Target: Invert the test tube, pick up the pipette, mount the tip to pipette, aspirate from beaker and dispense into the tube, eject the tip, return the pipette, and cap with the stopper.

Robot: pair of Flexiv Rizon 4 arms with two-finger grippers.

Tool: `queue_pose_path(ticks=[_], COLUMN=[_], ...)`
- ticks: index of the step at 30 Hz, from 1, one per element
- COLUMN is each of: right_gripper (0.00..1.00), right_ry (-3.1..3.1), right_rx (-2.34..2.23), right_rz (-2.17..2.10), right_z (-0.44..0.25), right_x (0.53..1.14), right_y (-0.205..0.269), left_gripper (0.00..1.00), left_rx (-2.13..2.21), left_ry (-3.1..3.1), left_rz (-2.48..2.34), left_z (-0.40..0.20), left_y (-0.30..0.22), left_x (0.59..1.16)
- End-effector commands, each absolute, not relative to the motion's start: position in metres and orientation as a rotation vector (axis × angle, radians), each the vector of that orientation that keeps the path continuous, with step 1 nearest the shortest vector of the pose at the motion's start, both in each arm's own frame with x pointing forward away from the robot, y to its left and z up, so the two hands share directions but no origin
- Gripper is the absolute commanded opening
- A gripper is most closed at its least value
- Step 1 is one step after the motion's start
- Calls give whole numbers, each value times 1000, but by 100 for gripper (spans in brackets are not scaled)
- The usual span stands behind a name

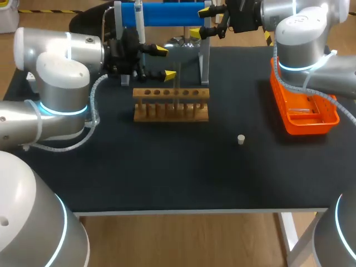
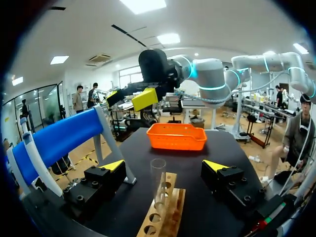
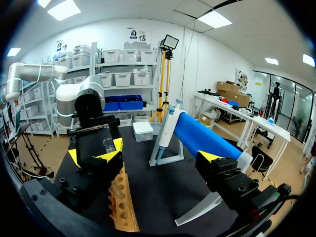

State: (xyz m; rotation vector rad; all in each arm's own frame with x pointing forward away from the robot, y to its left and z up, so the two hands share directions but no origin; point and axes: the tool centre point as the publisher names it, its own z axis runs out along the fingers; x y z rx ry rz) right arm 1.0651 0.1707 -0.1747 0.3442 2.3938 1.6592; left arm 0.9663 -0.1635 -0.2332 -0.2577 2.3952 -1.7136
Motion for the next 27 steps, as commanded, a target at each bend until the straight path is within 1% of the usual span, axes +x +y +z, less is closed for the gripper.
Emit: queue_pose_path(ticks=[1,18,27], right_gripper=[100,100,100], right_ry=[2400,2400,2400], right_rx=[342,342,342], right_rz=[1658,1658,1658], right_z=[-174,-174,-174], right_x=[1066,1066,1066], right_y=[170,170,170], left_gripper=[100,100,100], left_rx=[-248,-182,-173], left_ry=[2414,2540,2580], left_rz=[-1711,-1679,-1626], left_z=[-243,-275,-288], left_y=[-178,-204,-208], left_x=[972,984,990])
